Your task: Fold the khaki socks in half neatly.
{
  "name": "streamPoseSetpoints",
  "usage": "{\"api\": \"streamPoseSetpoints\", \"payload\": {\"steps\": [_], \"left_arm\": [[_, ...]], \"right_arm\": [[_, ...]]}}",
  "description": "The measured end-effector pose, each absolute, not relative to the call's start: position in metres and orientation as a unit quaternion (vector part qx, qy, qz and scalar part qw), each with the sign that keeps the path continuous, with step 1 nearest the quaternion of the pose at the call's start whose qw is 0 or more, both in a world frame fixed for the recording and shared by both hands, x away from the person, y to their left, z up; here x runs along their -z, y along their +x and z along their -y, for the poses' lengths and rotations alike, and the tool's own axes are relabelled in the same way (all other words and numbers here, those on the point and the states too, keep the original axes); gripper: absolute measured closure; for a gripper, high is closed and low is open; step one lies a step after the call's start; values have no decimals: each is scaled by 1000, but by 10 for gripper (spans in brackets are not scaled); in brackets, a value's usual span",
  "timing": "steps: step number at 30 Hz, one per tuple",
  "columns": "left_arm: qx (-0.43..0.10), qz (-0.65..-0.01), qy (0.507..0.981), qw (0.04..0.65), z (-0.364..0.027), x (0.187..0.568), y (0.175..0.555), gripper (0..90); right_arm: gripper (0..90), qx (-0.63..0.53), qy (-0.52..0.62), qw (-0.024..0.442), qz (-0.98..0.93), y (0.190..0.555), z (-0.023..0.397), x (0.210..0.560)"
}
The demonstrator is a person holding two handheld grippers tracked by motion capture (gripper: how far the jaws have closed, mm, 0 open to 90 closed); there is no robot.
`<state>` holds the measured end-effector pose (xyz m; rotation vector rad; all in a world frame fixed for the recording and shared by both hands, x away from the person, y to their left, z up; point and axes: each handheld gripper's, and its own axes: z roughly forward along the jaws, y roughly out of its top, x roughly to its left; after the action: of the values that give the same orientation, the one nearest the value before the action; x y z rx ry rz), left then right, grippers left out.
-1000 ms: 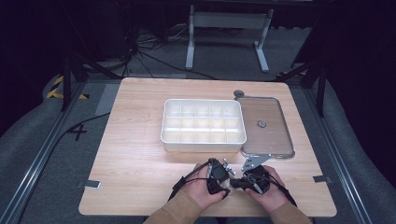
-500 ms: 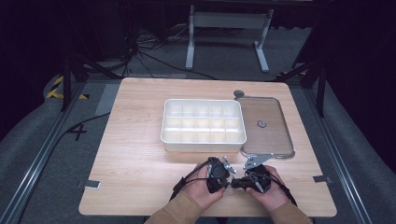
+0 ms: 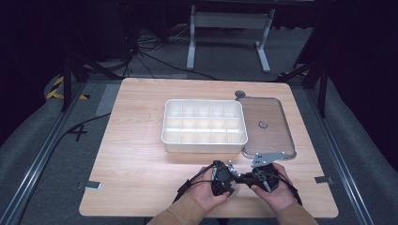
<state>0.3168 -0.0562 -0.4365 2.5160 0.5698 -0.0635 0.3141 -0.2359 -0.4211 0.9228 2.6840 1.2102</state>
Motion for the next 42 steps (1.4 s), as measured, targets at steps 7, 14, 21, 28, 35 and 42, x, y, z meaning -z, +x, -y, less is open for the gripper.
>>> {"api": "streamPoseSetpoints", "payload": {"steps": [7,14,21,28,35,42], "left_arm": [[38,-212,923,319,42,422,316,732],[-47,-267,898,345,20,420,334,779],[-44,-284,912,293,25,443,342,809],[-33,-290,910,294,22,439,340,795],[2,-252,920,302,15,423,324,833],[36,-255,937,234,21,435,318,898]], "right_arm": [[897,-341,316,23,-885,320,230,443],[892,-342,305,26,-889,319,230,444],[891,-334,299,23,-893,318,229,443],[888,-313,295,31,-902,316,230,441],[890,-307,286,39,-907,314,226,440],[894,-304,290,36,-907,316,225,440]]}}
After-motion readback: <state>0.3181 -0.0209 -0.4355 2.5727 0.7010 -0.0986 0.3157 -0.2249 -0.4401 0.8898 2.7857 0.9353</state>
